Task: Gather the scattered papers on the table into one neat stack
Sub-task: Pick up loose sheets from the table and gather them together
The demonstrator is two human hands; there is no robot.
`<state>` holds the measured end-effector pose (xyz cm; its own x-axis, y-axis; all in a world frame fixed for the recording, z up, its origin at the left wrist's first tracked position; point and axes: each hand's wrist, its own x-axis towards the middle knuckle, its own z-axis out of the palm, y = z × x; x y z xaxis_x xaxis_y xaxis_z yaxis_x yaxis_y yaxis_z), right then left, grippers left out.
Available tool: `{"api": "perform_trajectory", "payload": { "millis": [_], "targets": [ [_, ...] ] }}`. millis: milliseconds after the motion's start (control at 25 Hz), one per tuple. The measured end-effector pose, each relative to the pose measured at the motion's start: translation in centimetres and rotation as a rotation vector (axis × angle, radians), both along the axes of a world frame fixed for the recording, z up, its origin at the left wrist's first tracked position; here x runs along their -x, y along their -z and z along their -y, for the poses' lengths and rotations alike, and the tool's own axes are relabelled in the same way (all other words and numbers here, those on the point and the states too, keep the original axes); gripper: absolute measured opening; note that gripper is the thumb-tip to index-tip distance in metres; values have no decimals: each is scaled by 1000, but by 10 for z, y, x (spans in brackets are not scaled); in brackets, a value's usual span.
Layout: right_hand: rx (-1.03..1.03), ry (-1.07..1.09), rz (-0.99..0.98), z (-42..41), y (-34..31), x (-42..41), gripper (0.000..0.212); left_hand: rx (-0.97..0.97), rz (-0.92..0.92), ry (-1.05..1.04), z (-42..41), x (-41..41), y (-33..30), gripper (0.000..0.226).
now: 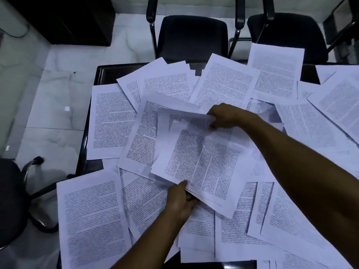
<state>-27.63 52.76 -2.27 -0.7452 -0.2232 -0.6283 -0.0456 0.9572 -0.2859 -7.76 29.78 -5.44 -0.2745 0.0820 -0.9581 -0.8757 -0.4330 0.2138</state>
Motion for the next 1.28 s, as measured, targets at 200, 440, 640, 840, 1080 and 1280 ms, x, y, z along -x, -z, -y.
{"api": "perform_trajectory", "payload": {
  "millis": [200,440,640,840,1080,1280],
  "targets": [
    [364,169,86,-11,-49,-7,8,71,-182,49,35,3,-3,28],
    [524,359,228,6,-42,-38,20,173,-281,66,59,12,1,28],
    [280,284,250,36,-4,-71,57,194,-315,241,66,24,2,20],
    [364,343,96,38,-33,-88,19,59,-413,363,69,32,-6,21],
    [638,623,151,11,-124,-107,32,-167,-489,245,78,51,-31,55],
    [717,765,129,22,-139,-143,36,-498,-433,237,89,60,-54,54]
  ]
}}
